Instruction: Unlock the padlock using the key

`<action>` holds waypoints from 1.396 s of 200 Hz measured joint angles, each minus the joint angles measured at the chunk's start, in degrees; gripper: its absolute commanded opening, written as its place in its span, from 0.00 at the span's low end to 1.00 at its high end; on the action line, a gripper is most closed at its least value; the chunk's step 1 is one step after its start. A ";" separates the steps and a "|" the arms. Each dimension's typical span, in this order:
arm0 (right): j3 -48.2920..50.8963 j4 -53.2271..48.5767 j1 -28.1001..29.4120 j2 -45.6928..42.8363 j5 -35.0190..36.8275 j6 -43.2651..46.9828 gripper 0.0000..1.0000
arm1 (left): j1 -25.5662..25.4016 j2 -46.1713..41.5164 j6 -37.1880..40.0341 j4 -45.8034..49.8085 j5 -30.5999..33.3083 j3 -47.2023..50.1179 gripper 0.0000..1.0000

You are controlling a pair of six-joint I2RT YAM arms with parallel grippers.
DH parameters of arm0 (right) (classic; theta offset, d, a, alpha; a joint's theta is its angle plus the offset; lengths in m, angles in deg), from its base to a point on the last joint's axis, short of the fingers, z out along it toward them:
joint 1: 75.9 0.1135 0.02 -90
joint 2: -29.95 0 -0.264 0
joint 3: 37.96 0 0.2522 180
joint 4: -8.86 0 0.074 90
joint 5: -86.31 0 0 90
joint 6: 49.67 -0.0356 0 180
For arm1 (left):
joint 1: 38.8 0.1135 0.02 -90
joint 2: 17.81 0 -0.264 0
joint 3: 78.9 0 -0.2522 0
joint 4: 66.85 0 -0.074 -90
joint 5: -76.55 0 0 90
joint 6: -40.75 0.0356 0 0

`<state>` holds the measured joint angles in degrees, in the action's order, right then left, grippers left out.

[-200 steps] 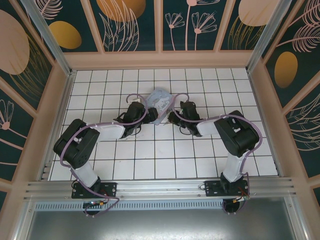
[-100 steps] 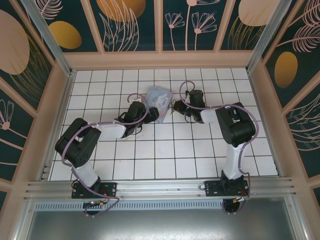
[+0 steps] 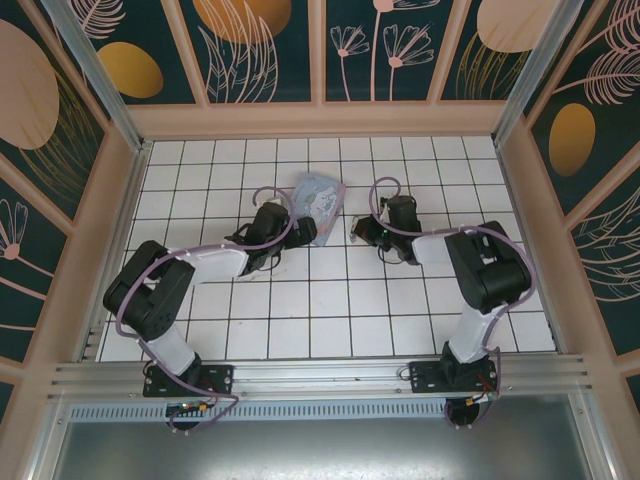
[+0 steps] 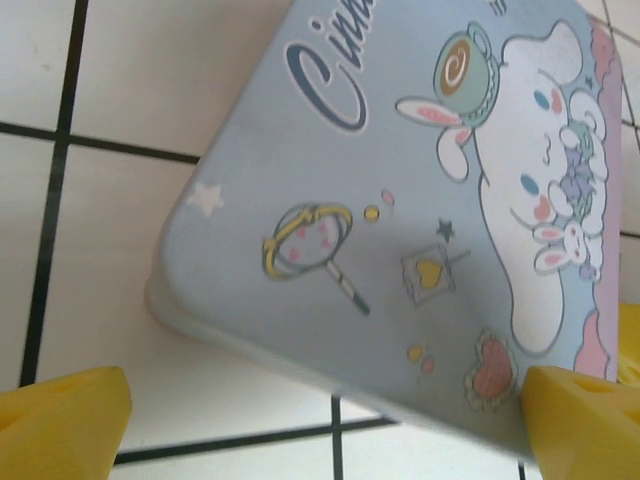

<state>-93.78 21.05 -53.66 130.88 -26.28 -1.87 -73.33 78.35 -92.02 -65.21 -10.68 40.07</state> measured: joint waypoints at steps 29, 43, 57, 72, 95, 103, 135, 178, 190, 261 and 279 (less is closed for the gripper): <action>3.13 0.02 5.20 -5.60 0.26 -1.40 0.00 | 0.00 -2.78 1.20 6.80 -1.40 -0.52 0.98; 4.09 0.04 8.52 -7.28 0.52 -2.10 0.00 | 0.00 -4.11 1.36 9.84 -2.12 -1.20 0.99; 5.03 0.24 12.28 -8.24 0.76 -3.15 0.00 | 0.00 -6.05 1.40 11.98 -2.38 -2.08 0.99; 6.25 0.94 16.28 -8.41 1.14 -4.57 0.00 | 0.00 -8.66 1.42 13.97 -2.51 -3.43 0.98; 7.93 2.47 21.86 -8.07 1.73 -7.58 0.00 | 0.00 -12.61 1.40 16.00 -2.49 -6.12 0.99; 8.04 3.23 23.93 -7.45 1.99 -8.46 0.00 | 0.00 -13.81 1.40 16.57 -2.45 -6.95 0.99; 8.07 6.51 29.51 -4.33 2.91 -11.32 0.00 | 0.00 -16.33 1.40 18.49 -2.23 -9.94 0.99; 10.60 9.25 28.83 -2.36 3.30 -13.25 0.00 | 0.00 -17.31 1.36 20.94 -1.73 -9.86 0.99; 11.85 9.92 27.93 -2.36 3.19 -13.66 0.00 | 0.00 -17.86 1.25 21.00 -1.38 -9.07 0.98; 19.34 11.15 19.39 -12.81 2.19 -12.28 0.85 | 0.00 -23.82 0.13 23.23 1.29 -2.71 0.99; 20.61 4.63 16.37 -19.98 3.89 -10.71 0.99 | 0.00 -25.86 -0.15 24.20 3.30 -2.49 0.99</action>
<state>-73.17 25.69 -37.29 110.90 -22.39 -12.58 -73.33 52.50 -92.17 -41.01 -7.38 37.58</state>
